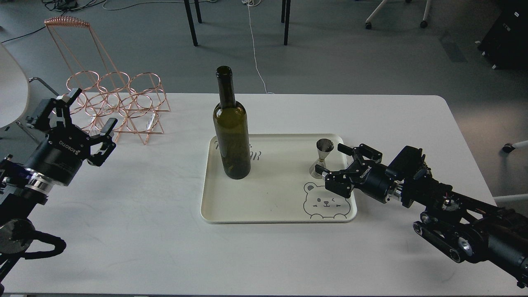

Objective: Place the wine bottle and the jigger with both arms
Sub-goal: 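Reach the right gripper toward the metal jigger on the tray, then close the right gripper on the jigger and lift it, then carry the jigger with the right gripper off the tray onto the table, then release the jigger and raise the right gripper away, then reach the left gripper to the neck of the green wine bottle, then grasp the bottle neck with the left gripper and lift it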

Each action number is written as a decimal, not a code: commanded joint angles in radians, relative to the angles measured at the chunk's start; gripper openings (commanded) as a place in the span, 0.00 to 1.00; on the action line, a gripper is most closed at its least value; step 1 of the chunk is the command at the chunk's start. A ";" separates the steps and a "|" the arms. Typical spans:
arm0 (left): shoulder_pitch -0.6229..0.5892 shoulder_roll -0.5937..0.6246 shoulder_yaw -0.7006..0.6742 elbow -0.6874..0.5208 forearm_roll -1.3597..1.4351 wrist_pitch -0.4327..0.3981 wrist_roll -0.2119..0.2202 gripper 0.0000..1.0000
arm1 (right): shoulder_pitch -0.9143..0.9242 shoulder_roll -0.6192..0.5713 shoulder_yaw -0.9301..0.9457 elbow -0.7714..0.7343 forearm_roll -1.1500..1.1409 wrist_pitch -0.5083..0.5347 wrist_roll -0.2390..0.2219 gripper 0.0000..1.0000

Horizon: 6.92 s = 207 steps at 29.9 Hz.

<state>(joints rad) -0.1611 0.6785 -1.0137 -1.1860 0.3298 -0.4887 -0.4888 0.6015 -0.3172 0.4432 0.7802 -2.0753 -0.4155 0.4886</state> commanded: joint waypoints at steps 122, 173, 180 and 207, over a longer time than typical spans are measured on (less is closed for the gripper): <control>-0.009 -0.033 -0.011 -0.001 0.060 0.000 0.000 0.98 | -0.333 -0.759 0.015 0.675 0.818 -0.073 0.000 0.98; -0.460 0.020 0.104 -0.270 1.684 0.134 0.000 0.98 | -0.028 -0.367 0.063 0.398 1.963 0.690 0.000 0.99; -0.483 -0.013 0.138 -0.245 1.700 0.141 0.000 0.98 | -0.029 -0.367 0.063 0.398 1.963 0.690 0.000 0.99; -0.597 -0.139 0.193 -0.122 1.720 0.165 0.000 0.77 | -0.028 -0.370 0.065 0.399 1.963 0.690 0.000 0.99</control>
<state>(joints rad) -0.7570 0.5400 -0.8212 -1.3085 2.0503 -0.3294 -0.4887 0.5738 -0.6883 0.5076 1.1798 -0.1121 0.2745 0.4887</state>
